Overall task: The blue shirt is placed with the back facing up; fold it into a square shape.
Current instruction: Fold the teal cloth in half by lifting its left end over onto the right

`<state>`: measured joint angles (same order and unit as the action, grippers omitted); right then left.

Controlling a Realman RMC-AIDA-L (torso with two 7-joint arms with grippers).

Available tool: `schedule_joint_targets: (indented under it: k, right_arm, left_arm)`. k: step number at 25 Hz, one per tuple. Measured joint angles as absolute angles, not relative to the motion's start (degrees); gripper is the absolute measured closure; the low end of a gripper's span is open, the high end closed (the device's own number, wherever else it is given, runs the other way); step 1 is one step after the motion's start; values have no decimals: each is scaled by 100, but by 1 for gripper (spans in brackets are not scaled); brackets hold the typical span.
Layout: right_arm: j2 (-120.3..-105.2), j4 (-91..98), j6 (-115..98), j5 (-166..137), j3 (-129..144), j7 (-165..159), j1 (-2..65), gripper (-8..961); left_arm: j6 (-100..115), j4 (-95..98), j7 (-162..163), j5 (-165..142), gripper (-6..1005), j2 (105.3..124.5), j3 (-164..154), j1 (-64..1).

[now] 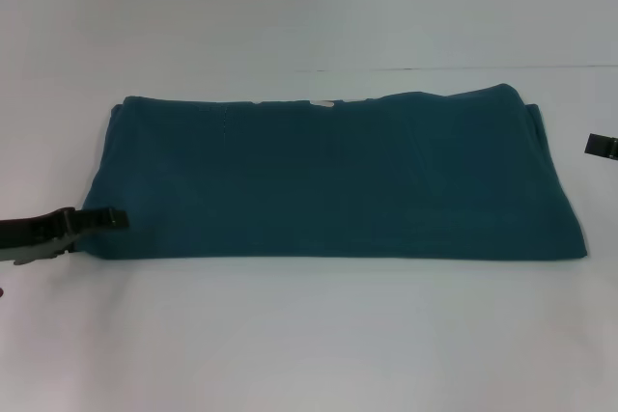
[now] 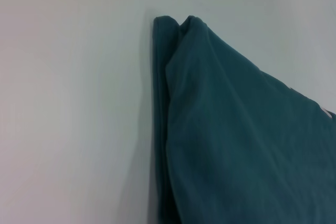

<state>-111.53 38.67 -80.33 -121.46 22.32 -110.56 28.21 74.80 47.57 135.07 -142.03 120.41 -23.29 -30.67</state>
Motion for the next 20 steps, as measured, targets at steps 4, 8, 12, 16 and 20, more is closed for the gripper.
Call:
schedule_joint_targets:
  k: [4, 8, 12, 16, 20]
  right_arm:
    - [-11153, 3867, -8032, -12146, 2232, -11056, 2811, 44]
    - [-11153, 3867, -8032, -12146, 2233, -11057, 2804, 44]
    - [-11153, 3867, -8037, -12146, 2232, -11057, 2803, 43]
    - [-11153, 3867, -8041, -12146, 2232, -11057, 2803, 43]
    - [-11153, 3867, -8048, -12146, 2232, -11057, 2803, 43]
  left_arm:
    - [7436, 4755, 13502, -14203, 121, 12041, -2329, -3068]
    - [7365, 4754, 13437, -14202, 156, 12041, -2337, -3053]
    - [7354, 4754, 13422, -14203, 243, 12041, -2338, -3043]
    - [7310, 4753, 13421, -14236, 391, 12042, -2341, -3041]
    - [7231, 4746, 13432, -14244, 520, 12049, -2353, -3032]
